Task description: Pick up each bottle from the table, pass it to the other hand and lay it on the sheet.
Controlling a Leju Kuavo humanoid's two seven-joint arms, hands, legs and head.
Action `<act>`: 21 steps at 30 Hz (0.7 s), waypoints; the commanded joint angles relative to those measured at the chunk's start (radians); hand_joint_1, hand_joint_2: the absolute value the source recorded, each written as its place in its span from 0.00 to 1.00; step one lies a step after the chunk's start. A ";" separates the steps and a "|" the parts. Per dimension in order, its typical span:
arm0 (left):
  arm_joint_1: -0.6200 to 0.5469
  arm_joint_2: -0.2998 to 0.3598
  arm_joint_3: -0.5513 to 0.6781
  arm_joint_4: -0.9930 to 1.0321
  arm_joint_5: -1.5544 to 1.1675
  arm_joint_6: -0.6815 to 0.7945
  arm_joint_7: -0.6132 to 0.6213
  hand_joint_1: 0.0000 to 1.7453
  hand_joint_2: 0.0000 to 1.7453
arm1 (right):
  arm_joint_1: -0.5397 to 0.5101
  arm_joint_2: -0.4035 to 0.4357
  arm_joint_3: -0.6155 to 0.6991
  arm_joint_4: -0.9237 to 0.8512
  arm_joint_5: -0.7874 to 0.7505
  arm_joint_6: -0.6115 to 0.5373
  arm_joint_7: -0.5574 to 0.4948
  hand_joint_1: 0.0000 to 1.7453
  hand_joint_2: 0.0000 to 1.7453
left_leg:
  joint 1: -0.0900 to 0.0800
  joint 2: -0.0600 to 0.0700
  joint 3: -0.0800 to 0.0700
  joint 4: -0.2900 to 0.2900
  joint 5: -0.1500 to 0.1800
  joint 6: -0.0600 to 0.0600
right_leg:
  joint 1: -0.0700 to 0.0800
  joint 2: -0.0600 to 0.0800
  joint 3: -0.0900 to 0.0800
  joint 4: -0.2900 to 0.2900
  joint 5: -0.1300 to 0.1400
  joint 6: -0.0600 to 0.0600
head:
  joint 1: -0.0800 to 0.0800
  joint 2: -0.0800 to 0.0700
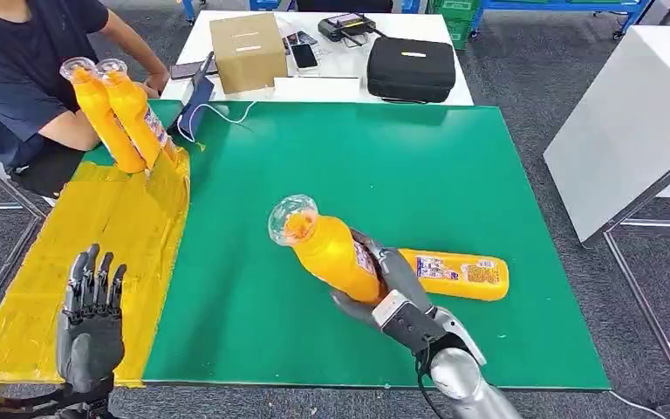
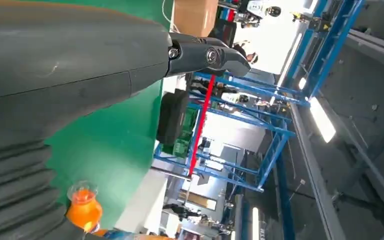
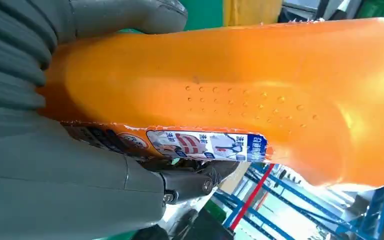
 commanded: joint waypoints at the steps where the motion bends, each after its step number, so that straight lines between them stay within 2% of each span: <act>1: -0.009 0.008 -0.018 0.031 0.000 -0.003 0.001 0.00 1.00 | -0.037 0.008 0.014 0.024 -0.003 -0.003 -0.002 1.00 1.00 | 0.001 0.001 0.001 0.000 -0.001 -0.002 | 0.001 0.002 0.001 0.000 -0.001 -0.002 | 0.000 0.000; 4: -0.010 0.007 -0.022 0.032 0.005 -0.012 0.005 0.00 1.00 | -0.042 0.014 0.013 0.032 -0.007 -0.006 -0.004 1.00 1.00 | 0.001 0.001 0.000 0.000 -0.001 -0.002 | 0.001 0.002 0.000 0.000 0.000 -0.002 | 0.000 0.000; 8: -0.013 0.004 -0.077 0.040 0.032 -0.045 0.049 0.00 1.00 | -0.095 0.082 0.034 0.118 0.011 -0.030 0.009 1.00 1.00 | 0.001 0.003 0.000 0.000 -0.001 -0.002 | 0.001 0.004 -0.001 0.000 0.000 -0.002 | 0.000 0.000; 17: 0.011 0.039 -0.260 -0.016 0.035 -0.041 0.074 0.00 1.00 | -0.252 0.254 0.174 0.383 0.055 -0.059 0.045 1.00 1.00 | 0.002 0.004 0.000 0.000 0.000 -0.002 | 0.002 0.005 -0.001 0.000 0.000 -0.002 | 0.000 0.000; 21: 0.023 0.046 -0.291 -0.026 0.032 -0.027 0.069 0.00 1.00 | -0.269 0.282 0.237 0.428 0.067 -0.062 0.056 1.00 1.00 | 0.001 0.004 -0.001 0.000 0.000 -0.002 | 0.001 0.004 -0.002 0.001 0.000 -0.002 | 0.000 0.000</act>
